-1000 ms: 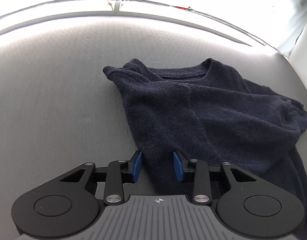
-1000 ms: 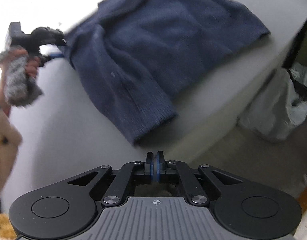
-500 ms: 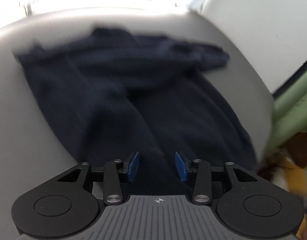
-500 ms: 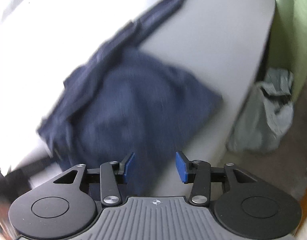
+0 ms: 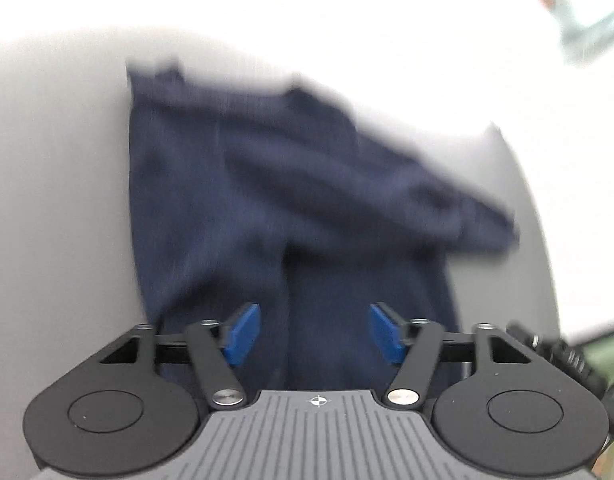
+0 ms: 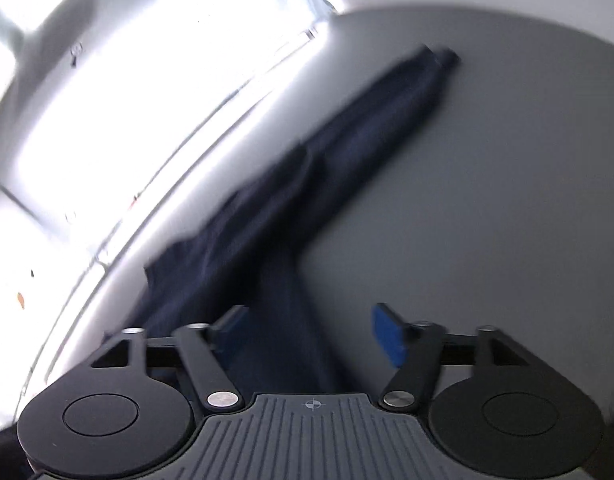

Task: Fold clothes
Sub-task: 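Open both grippers and lift them away from the folded sweater, then close the right gripper on the navy sweater edge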

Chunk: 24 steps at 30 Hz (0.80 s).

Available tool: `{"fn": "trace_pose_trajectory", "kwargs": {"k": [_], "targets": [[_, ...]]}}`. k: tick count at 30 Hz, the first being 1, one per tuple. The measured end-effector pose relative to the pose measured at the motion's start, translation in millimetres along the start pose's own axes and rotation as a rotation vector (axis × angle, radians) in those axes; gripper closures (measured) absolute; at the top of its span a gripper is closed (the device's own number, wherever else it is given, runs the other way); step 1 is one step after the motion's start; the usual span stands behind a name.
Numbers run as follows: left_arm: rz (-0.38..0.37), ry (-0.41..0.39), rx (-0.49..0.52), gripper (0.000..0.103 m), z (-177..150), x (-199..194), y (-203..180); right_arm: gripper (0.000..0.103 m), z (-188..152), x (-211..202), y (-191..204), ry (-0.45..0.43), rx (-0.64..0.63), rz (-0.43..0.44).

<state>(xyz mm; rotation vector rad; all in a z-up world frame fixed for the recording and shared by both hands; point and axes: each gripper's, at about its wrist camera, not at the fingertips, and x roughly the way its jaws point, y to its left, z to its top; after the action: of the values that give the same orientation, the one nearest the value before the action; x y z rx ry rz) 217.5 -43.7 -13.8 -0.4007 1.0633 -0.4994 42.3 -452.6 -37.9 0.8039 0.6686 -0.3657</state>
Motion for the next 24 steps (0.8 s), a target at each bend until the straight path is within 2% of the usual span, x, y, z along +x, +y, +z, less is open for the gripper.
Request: {"fn": "trace_pose_trajectory", "kwargs": {"k": [3, 5, 8, 10, 12, 14, 16, 19, 22, 24], "targets": [[0.072, -0.042, -0.019, 0.027, 21.1, 26.4, -8.6, 0.01, 36.3, 33.3, -6.9, 0.002, -0.008, 0.045], [0.118, -0.027, -0.043, 0.038, 32.1, 53.1, -11.2, 0.011, 55.2, 55.0, -6.5, -0.001, -0.029, 0.05], [0.152, 0.04, -0.136, 0.04, 44.9, 93.8, -7.2, 0.012, 74.4, 81.8, -1.5, -0.035, -0.069, 0.061], [0.152, 0.063, -0.127, 0.04, 47.6, 104.9, -8.1, 0.013, 87.1, 105.7, 3.2, -0.048, -0.063, 0.06], [0.18, 0.072, -0.072, 0.04, 49.4, 121.5, -15.7, 0.017, 100.0, 126.4, 4.0, -0.035, -0.061, 0.065], [0.222, 0.078, -0.029, 0.04, 50.5, 135.0, -22.0, 0.029, 109.6, 143.6, 4.9, -0.024, -0.074, 0.058], [0.24, 0.086, -0.015, 0.04, 52.8, 149.3, -24.7, 0.037, 120.4, 164.0, 5.0, 0.009, -0.068, 0.067], [0.23, 0.085, 0.002, 0.041, 55.5, 156.9, -27.1, 0.037, 129.2, 187.1, 7.2, 0.064, -0.073, 0.024], [0.202, 0.088, -0.033, 0.041, 58.2, 155.8, -20.8, 0.037, 130.0, 199.5, 9.9, 0.092, -0.104, -0.023], [0.198, 0.092, -0.032, 0.041, 58.6, 155.0, -20.6, 0.045, 127.3, 201.5, 8.2, 0.089, -0.094, -0.028]]}}
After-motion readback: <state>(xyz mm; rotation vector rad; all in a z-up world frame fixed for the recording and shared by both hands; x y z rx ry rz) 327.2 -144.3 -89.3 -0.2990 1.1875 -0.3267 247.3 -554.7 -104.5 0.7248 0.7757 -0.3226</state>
